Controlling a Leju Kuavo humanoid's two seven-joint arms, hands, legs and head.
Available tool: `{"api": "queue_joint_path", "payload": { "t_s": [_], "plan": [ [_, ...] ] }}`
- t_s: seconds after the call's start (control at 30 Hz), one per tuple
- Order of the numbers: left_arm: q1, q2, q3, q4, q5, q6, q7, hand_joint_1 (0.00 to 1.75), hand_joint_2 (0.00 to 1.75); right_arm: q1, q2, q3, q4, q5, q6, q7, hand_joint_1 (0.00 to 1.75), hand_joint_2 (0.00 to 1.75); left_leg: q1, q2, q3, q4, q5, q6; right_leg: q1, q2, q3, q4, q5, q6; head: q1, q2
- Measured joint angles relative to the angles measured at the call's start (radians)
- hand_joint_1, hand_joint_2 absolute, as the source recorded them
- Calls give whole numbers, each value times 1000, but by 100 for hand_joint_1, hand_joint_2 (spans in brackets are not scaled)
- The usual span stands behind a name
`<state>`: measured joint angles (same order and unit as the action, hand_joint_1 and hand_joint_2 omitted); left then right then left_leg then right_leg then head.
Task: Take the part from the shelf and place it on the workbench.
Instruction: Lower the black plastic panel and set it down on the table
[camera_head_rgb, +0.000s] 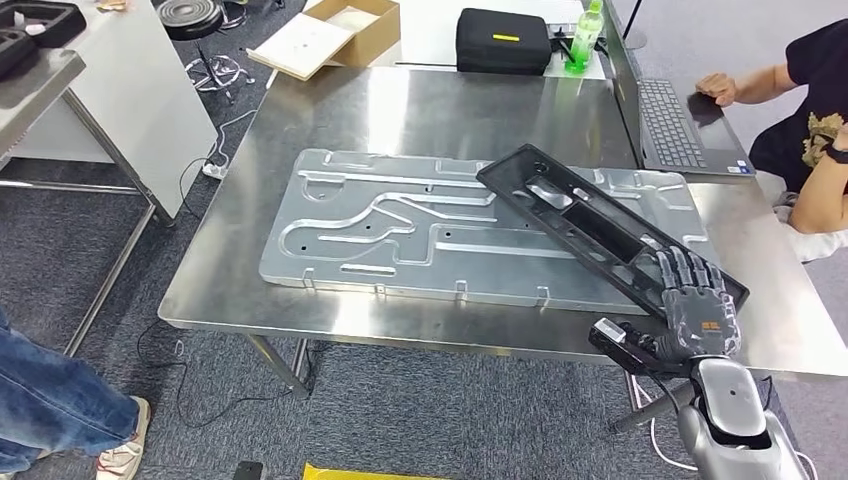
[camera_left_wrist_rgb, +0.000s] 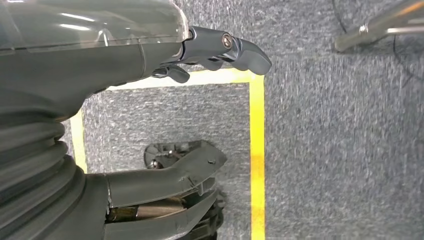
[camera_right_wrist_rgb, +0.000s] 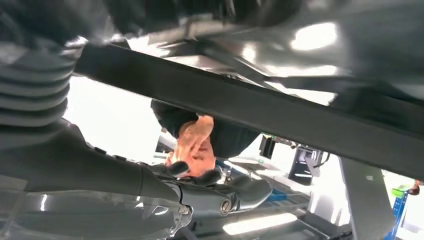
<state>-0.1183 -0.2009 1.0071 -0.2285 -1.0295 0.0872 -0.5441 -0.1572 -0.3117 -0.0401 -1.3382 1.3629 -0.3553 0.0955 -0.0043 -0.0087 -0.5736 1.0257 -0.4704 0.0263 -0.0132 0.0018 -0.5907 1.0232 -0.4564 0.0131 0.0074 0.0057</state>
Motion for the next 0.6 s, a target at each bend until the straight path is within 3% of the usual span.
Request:
{"api": "queue_joint_path", "payload": {
  "t_s": [0.07,0.13,0.2,0.23,0.27,0.3,0.37,0.5,0.57,0.6],
  "plan": [
    [-1,0,0,0,0,2,0,0,175,0,1,0,-2,-13,-3,-2,0,0,2,1,-25,60,-39,-9,-3,-3,6,-7,2,-14,-1,0],
    [0,0,0,0,2,4,1,0,175,2,6,0,-6,-35,-7,-7,0,0,4,2,-83,182,-98,-13,0,-6,7,-6,1,-22,-1,0],
    [3,0,0,0,5,8,3,0,175,11,18,0,-20,-57,-13,-11,0,0,5,2,-128,267,-118,-14,4,-7,7,-3,-2,-26,-1,0],
    [5,0,0,0,7,9,5,0,175,20,26,0,-33,-67,-18,-12,0,0,5,2,-126,259,-100,-13,5,-7,8,-1,-4,-26,-1,0],
    [7,0,0,0,10,11,6,0,175,30,35,0,-50,-74,-23,-11,0,0,5,2,-107,215,-68,-10,5,-7,9,1,-6,-26,-1,0],
    [7,0,0,0,12,13,7,0,175,40,45,0,-69,-80,-28,-11,0,0,5,2,-76,149,-32,-6,6,-7,11,2,-8,-25,-1,0],
    [6,1,1,0,16,15,8,0,175,57,64,0,-105,-85,-37,-10,0,0,3,2,-25,39,6,1,10,-6,11,6,-12,-19,-1,0],
    [10,2,1,0,21,19,10,0,175,88,88,3,-162,-86,-49,-10,0,0,0,0,-9,-1,13,14,7,-5,7,12,-16,-1,-1,0],
    [12,2,2,0,23,24,13,0,175,111,99,5,-197,-86,-64,-10,0,0,3,0,-5,-11,19,24,5,-4,-11,56,-50,8,0,0],
    [12,2,2,0,23,27,13,0,175,124,105,6,-218,-86,-74,-11,0,0,4,1,-4,-13,20,27,3,-4,-33,106,-79,11,0,0]
  ]
}}
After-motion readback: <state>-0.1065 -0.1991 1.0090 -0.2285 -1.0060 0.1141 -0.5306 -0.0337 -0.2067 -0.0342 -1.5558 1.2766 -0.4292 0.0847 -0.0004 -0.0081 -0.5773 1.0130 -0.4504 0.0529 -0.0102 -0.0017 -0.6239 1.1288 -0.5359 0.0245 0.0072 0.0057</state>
